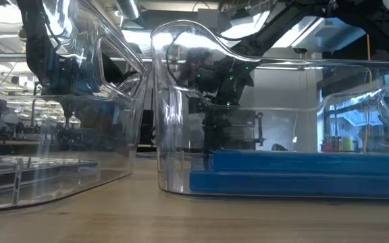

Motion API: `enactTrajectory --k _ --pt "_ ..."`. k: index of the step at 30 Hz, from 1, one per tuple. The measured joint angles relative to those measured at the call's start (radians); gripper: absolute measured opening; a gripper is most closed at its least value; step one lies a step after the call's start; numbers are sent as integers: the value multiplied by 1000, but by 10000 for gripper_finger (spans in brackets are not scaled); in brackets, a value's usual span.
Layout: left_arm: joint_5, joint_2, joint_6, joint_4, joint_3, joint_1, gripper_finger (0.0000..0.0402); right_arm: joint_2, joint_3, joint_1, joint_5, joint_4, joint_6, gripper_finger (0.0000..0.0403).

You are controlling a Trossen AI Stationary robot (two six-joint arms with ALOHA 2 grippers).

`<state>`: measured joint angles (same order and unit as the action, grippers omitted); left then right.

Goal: Pick & place jewel cases by type
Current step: Put the bottom black CD case into the left transparent bin

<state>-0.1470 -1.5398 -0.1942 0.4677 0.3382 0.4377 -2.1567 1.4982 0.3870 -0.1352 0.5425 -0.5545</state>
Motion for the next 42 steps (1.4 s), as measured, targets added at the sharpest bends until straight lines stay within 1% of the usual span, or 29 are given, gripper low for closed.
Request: enactTrajectory --k 9,13,22,30,36,42 --pt "56 1 -241 21 -1 -45 89 0 -2 -2 -11 -11 26 251" --pt "97 2 -308 27 -1 -64 89 0 -2 -3 -10 -11 26 251" --pt "174 2 -432 42 -1 -109 103 0 -2 -3 -10 -9 25 251" --pt "282 2 -511 46 1 -161 109 0 -2 -3 -11 -9 23 251" --pt "400 2 -514 58 3 -197 108 0 -1 -3 -11 -8 21 251" --pt "534 2 -515 120 3 -231 110 0 0 -3 -8 -9 4 251"
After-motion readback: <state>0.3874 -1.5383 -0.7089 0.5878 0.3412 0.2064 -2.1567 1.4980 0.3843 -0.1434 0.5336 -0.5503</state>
